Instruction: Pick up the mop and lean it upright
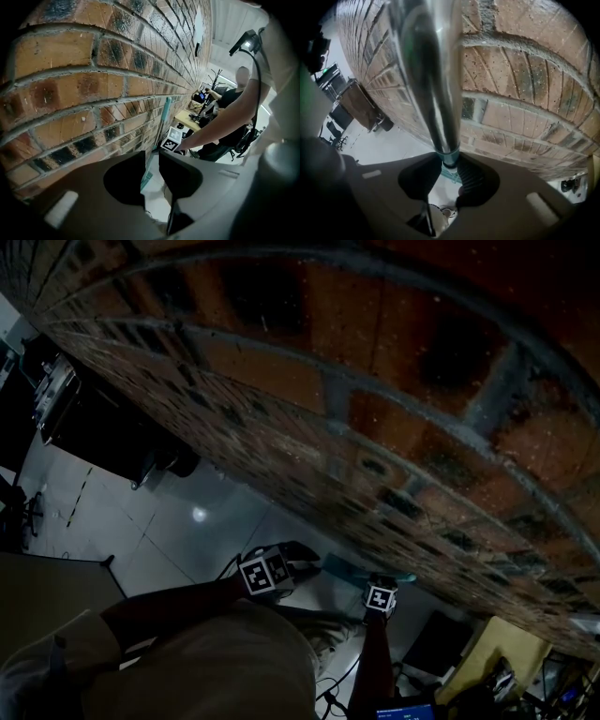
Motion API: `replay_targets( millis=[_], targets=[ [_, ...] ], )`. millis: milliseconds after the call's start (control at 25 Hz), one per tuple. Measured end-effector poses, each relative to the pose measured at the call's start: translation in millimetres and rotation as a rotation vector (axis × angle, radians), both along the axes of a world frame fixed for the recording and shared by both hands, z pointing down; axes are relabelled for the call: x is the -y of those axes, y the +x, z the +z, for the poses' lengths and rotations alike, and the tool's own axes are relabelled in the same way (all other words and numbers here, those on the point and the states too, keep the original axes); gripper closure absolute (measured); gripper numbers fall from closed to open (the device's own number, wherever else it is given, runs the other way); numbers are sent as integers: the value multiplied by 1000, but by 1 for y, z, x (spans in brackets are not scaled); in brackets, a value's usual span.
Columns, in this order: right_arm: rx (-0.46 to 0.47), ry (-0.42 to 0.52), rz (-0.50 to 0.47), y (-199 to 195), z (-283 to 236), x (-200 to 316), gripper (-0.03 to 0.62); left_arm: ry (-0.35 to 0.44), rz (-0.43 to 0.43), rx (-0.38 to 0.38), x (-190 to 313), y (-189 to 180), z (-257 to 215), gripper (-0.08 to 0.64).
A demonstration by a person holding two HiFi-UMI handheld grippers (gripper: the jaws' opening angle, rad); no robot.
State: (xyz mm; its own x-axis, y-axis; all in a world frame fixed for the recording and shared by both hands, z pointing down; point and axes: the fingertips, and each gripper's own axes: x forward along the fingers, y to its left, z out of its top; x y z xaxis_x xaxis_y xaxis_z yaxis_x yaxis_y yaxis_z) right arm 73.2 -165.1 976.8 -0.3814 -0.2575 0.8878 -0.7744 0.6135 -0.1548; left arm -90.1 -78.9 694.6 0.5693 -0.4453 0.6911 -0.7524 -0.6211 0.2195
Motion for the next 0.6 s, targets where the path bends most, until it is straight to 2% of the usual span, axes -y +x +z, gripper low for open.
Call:
replay_targets(
  millis=[120, 320, 600],
  targets=[
    [-9, -18, 18, 1, 3, 5, 485, -27, 0, 4, -4, -1, 6, 449],
    [-39, -32, 45, 8, 4, 11, 482, -3, -2, -11, 2, 1, 0, 449],
    [-18, -6, 59, 5, -2, 10, 471, 9, 0, -16, 6, 0, -3, 449]
  ],
)
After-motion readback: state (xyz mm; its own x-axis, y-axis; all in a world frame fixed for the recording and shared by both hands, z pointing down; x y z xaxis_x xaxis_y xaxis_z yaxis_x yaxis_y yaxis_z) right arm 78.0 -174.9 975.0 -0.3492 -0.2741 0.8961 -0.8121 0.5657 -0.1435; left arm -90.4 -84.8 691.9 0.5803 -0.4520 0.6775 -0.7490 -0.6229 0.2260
